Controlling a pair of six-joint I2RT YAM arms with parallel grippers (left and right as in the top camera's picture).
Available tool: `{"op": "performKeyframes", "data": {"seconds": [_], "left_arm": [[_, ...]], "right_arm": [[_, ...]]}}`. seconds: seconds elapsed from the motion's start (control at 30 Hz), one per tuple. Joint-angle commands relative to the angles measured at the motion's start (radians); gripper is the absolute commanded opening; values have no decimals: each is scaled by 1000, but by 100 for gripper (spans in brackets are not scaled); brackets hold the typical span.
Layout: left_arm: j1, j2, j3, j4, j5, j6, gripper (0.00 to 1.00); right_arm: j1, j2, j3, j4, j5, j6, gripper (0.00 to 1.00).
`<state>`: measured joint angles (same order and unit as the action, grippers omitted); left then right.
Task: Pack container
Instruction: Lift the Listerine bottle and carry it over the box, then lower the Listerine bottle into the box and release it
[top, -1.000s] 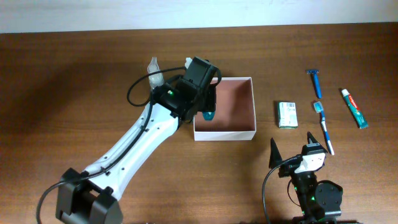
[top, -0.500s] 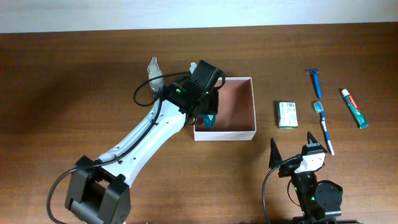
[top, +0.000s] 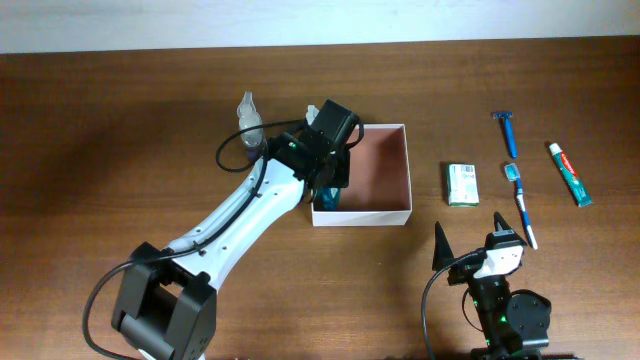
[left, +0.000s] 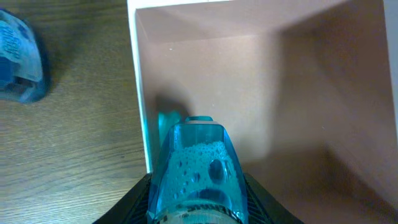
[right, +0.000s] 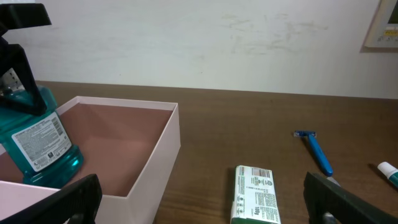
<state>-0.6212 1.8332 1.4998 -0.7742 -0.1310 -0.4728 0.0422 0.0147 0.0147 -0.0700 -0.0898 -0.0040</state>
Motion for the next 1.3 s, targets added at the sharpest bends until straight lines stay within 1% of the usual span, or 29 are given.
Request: {"op": "performKeyframes", "data": {"seconds": [0.0,0.3,0.4,0.6,0.77,1.0,1.13,1.27], "left_arm": [[-5,-3,34,4,-41,-12,31],[-5,-3,34,6,-47,-5,31],[-5,-3,34,28,-76,0,31],[-4,-2,34,92,-80,44,31],[2,-2,35,128,-136,49,31],[30,-2,35,150,-135,60,31],[40,-2,35,177,-124,100,31],[42,-2,35,189,-124,105,31]], "right_arm": [[9,-11,-9,0,13,-4,99],[9,-11,-9,0,13,-4,99],[9,-11,-9,0,13,-4,99],[9,-11,-9,0,13,-4,99],[9,-11,-9,0,13,-4,99],[9,-11,-9,0,13,-4,99],[9,-11,-9,0,13,-4,99],[9,-11,-9,0,13,-4,99]]}}
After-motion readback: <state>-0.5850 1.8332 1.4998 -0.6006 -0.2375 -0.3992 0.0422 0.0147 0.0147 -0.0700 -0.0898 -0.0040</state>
